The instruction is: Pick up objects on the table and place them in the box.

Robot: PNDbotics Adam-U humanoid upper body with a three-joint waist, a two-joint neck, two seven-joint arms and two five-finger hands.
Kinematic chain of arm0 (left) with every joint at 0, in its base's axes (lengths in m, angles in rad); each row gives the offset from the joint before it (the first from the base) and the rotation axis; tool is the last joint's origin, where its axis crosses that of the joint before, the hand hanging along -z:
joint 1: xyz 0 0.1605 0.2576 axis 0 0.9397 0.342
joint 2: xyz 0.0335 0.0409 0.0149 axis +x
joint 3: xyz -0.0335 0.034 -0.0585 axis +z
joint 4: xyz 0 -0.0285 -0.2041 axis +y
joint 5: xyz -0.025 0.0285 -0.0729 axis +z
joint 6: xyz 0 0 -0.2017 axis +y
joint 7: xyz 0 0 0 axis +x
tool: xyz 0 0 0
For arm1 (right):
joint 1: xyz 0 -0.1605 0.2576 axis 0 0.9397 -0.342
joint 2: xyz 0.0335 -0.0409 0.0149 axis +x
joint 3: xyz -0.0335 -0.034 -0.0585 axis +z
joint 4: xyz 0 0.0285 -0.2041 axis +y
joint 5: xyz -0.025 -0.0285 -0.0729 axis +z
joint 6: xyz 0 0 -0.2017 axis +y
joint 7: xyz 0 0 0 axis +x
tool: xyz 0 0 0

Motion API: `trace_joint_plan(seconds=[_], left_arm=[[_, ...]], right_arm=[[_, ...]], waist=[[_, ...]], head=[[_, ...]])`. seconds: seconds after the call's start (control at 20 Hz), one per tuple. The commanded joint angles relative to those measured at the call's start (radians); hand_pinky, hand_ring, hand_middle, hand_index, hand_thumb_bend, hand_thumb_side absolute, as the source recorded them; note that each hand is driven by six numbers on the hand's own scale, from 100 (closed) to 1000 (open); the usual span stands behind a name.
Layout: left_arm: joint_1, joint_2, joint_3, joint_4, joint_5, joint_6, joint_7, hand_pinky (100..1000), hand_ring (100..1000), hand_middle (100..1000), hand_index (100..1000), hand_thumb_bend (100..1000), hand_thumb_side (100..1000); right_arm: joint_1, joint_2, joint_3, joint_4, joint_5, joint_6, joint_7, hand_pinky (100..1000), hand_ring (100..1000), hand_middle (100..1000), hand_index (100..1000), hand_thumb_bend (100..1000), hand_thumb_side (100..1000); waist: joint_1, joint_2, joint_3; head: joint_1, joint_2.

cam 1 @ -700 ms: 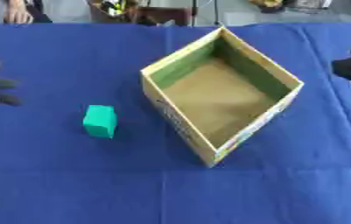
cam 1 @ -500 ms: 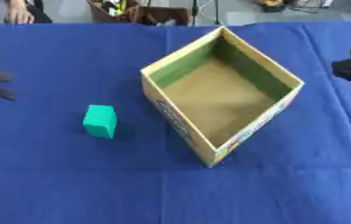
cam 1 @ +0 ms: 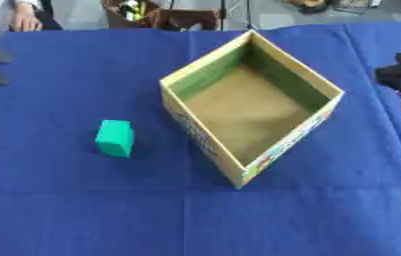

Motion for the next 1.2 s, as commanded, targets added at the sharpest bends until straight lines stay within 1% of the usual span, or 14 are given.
trace_joint_plan(seconds=[0.05,0.2,0.4,0.45,0.7,0.8,0.9,0.95,1.0,1.05,1.15,1.2], left_arm=[[-0.040,0.102,-0.055,0.005,-0.048,0.047,-0.042,608,740,797,947,100,1000],[-0.071,0.168,-0.093,-0.006,-0.089,0.084,-0.083,603,732,779,932,100,992],[-0.125,0.257,-0.135,-0.002,-0.143,0.089,-0.137,624,752,797,939,100,986],[-0.137,0.279,-0.148,0.005,-0.156,0.082,-0.151,643,766,810,948,115,999],[-0.176,0.377,-0.214,0.048,-0.224,0.025,-0.218,714,822,860,984,279,1000],[-0.188,0.386,-0.241,0.081,-0.246,0.005,-0.246,741,845,883,1000,350,1000],[-0.205,0.385,-0.271,0.119,-0.259,-0.016,-0.274,777,876,921,1000,401,1000],[-0.214,0.383,-0.284,0.136,-0.264,-0.028,-0.287,778,877,921,1000,405,1000],[-0.223,0.382,-0.291,0.152,-0.270,-0.039,-0.301,783,879,922,1000,401,970],[-0.232,0.380,-0.294,0.165,-0.279,-0.048,-0.314,783,879,922,1000,418,986],[-0.251,0.374,-0.300,0.188,-0.295,-0.059,-0.344,794,887,936,1000,514,938],[-0.261,0.372,-0.303,0.198,-0.305,-0.060,-0.358,797,890,941,1000,549,937]], right_arm=[[-0.002,-0.025,0.001,-0.019,0.003,-0.002,0.005,763,723,595,762,100,580],[0.001,-0.024,0.003,-0.019,0.002,-0.001,0.009,763,724,595,762,100,580],[0.003,-0.024,0.005,-0.019,0.000,-0.002,0.011,763,724,595,763,100,579],[0.002,-0.025,0.006,-0.019,-0.001,-0.002,0.012,763,724,595,763,100,579],[-0.001,-0.022,0.011,-0.019,-0.007,-0.003,0.018,763,724,595,763,100,580],[-0.002,-0.021,0.013,-0.019,-0.009,-0.002,0.021,763,724,595,763,100,580],[-0.002,-0.021,0.014,-0.019,-0.010,-0.002,0.024,764,724,594,763,100,580],[-0.002,-0.020,0.015,-0.019,-0.010,-0.001,0.026,764,724,594,763,100,580],[-0.002,-0.020,0.015,-0.019,-0.010,0.000,0.027,764,725,594,763,100,566],[-0.002,-0.019,0.015,-0.019,-0.010,0.000,0.028,764,725,594,763,100,580],[-0.002,-0.018,0.016,-0.019,-0.009,0.001,0.030,764,725,593,763,100,579],[-0.002,-0.018,0.016,-0.019,-0.009,0.001,0.031,764,725,593,763,100,579]], waist=[[0.000,-0.022,-0.001],[0.000,-0.024,-0.003],[0.001,-0.029,-0.011],[0.001,-0.030,-0.014],[-0.003,-0.029,-0.029],[-0.002,-0.029,-0.033],[-0.001,-0.028,-0.038],[0.000,-0.027,-0.040],[0.000,-0.027,-0.041],[0.001,-0.026,-0.042],[0.002,-0.025,-0.043],[0.003,-0.025,-0.044]], head=[[-0.002,0.009],[0.001,0.010],[0.005,0.011],[0.007,0.010],[0.020,0.006],[0.024,0.008],[0.026,0.009],[0.026,0.009],[0.025,0.010],[0.025,0.010],[0.026,0.009],[0.027,0.009]])
